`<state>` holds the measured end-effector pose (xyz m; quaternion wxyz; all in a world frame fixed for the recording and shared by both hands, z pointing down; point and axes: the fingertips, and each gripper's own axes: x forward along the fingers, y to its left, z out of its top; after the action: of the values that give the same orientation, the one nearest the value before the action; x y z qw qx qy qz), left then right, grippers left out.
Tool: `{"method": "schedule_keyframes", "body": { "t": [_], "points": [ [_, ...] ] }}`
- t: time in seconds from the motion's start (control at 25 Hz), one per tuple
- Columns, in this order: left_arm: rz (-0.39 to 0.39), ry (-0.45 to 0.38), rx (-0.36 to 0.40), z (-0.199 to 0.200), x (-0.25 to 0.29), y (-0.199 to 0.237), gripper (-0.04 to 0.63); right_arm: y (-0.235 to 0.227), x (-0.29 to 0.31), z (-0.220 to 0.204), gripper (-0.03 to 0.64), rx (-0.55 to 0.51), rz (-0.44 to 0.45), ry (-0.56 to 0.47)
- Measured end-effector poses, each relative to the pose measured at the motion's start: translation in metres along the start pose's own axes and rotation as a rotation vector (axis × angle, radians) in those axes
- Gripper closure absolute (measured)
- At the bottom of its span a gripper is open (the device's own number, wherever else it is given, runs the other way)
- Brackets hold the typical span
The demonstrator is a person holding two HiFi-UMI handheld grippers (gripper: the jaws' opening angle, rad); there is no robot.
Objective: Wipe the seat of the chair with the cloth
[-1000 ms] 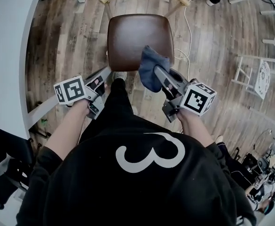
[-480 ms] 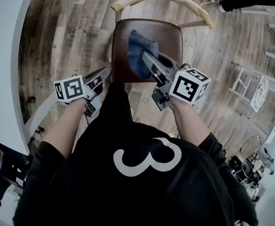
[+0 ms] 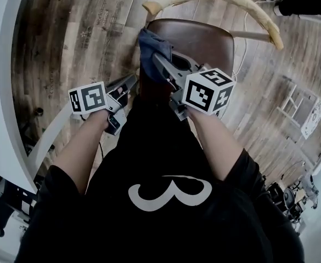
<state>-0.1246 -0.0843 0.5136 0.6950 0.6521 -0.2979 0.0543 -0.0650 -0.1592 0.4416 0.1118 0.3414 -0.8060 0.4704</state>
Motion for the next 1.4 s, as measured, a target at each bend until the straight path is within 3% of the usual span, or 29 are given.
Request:
{"method": "schedule_keyframes", "body": {
  "t": [0.32,0.8,1.08,1.4],
  "points": [
    [0.006,-0.097,-0.103,0.011,0.006,0.026,0.583,-0.037,0.045,-0.008,0.563,0.120,0.013,-0.062],
    [0.080,-0.056,-0.109,0.004,0.012,0.051,0.583,-0.075,0.073,-0.024,0.563,0.102,-0.067,-0.010],
    [0.078,-0.010,-0.064,-0.005,0.013,0.048,0.583,-0.091,0.076,-0.032,0.563,0.054,-0.134,0.018],
    [0.100,-0.019,-0.074,-0.009,0.006,0.059,0.583,-0.103,0.076,-0.039,0.563,-0.004,-0.207,0.050]
  ]
}}
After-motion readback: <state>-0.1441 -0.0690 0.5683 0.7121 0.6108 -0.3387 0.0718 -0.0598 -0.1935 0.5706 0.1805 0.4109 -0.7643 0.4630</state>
